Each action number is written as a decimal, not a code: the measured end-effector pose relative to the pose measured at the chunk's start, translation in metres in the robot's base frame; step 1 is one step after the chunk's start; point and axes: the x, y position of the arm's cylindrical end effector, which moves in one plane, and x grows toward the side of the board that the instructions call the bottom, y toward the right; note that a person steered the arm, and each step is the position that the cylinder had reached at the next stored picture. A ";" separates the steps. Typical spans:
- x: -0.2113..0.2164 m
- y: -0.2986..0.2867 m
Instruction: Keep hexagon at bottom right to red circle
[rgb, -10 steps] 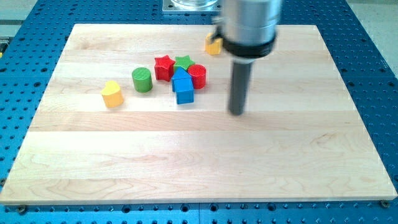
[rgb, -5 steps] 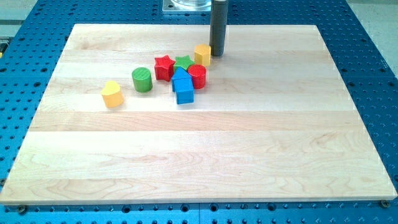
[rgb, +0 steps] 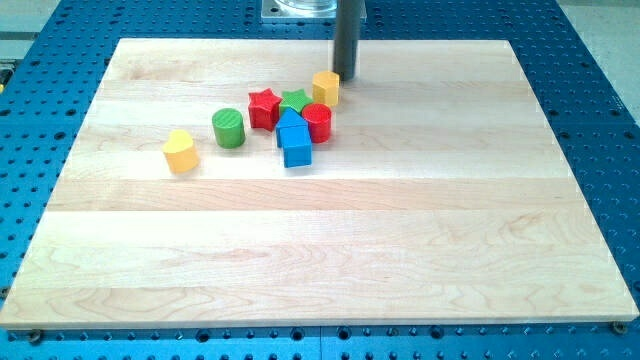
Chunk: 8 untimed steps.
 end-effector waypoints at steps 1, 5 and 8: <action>0.013 -0.019; 0.121 0.111; 0.161 0.019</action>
